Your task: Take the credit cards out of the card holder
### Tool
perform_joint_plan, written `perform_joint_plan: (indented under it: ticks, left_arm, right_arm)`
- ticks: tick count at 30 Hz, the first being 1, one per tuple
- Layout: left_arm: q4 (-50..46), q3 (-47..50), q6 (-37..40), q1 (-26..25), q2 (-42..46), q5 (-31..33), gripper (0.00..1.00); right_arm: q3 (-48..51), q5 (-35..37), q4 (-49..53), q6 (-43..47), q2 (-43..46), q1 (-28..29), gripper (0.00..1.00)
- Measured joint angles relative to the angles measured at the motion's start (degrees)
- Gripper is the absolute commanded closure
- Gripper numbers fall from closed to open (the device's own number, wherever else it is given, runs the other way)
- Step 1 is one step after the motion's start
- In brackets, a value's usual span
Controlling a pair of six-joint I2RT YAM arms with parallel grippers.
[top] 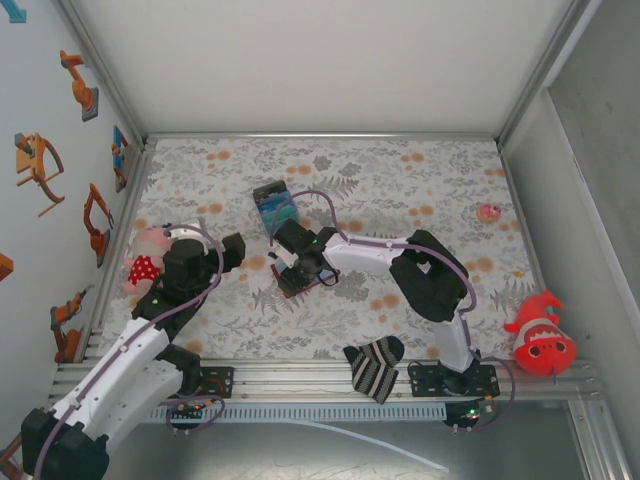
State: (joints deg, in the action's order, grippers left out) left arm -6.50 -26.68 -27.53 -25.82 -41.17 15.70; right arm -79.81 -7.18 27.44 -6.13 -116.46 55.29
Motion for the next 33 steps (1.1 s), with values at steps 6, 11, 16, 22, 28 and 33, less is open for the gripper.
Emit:
perform_joint_plan:
  ticks: [6, 11, 16, 22, 28, 33]
  left_arm:
    - [0.2, -0.6, 0.3, -0.4, -0.7, 0.2, 0.03]
    - [0.5, -1.0, 1.1, -1.6, -1.9, 0.9, 0.03]
    - [0.5, -2.0, 1.6, -2.7, -3.6, 1.8, 0.03]
    - [0.4, -2.5, 2.7, -6.1, -5.2, 6.1, 0.03]
    - [0.5, -2.5, 2.7, -12.3, -9.6, 12.0, 0.03]
    - [-0.2, -2.5, 1.4, -17.0, -17.4, 16.0, 0.03]
  right_arm:
    - [0.3, 0.7, -0.5, 0.1, 0.0, -0.2, 0.55]
    - [0.6, 1.2, -1.1, 0.2, 0.0, -0.5, 0.66]
    - [0.9, 0.7, -1.8, 0.0, 0.2, -1.0, 0.76]
    - [3.1, -3.5, -3.6, 0.0, 1.4, -1.2, 0.84]
    - [5.7, -8.5, -4.4, -0.4, 3.2, -1.2, 0.85]
    - [5.9, -8.4, -4.7, -1.1, 3.4, -1.2, 0.81]
